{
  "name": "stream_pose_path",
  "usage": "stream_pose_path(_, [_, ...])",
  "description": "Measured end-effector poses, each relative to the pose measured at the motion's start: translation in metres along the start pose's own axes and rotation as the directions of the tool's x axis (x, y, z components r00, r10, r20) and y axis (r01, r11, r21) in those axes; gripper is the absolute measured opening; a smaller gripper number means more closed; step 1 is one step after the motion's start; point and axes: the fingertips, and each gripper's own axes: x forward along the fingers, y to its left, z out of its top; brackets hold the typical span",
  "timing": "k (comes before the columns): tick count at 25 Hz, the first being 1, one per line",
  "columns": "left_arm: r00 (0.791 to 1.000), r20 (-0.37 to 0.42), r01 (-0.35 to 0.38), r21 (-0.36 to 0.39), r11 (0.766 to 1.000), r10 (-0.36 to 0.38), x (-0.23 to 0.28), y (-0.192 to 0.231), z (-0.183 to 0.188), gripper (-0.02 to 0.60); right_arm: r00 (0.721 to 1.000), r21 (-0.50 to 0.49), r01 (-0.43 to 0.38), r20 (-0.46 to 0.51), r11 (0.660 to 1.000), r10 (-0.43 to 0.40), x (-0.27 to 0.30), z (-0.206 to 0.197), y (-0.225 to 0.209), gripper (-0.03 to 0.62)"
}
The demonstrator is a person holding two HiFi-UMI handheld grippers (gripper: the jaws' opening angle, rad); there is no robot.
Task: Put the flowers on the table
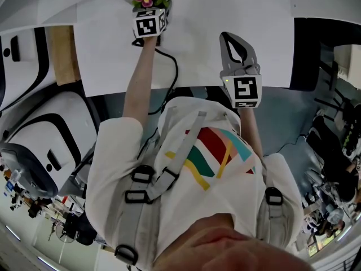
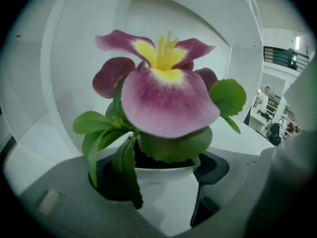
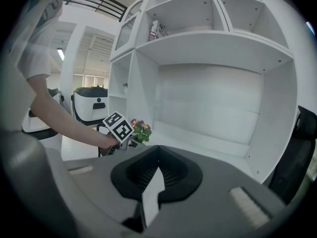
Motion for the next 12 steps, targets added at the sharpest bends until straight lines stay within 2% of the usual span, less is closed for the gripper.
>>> stream_pose_path(4, [1.000,-0.013,-0.018,0.076,0.997,0.019,0.000,-0.003,-0.003,0.357,1.000,0.001,-0.002,0.000,1.000,0.002,-0.001,0.000,0.002,0.002])
stream_pose_path(9, [0.998,-0.050,-0.033,0.077,0.996,0.037,0.004,0.001,-0.021,0.356,1.000,-0.001,0.002,-0.005,1.000,-0.002,-0.003,-0.002,0.004,0.002])
stream_pose_path(10, [0.998,-0.044,-0.043,0.093,0.995,0.047,0.003,0.002,-0.023,0.341,1.000,-0.001,0.003,-0.005,1.000,-0.003,-0.004,-0.002,0.004,0.002])
stream_pose_path(12, [0.998,-0.019,-0.052,0.124,0.991,0.055,0.002,0.000,-0.023,0.361,1.000,-0.002,0.006,-0.005,1.000,-0.006,-0.005,-0.002,0.003,0.002])
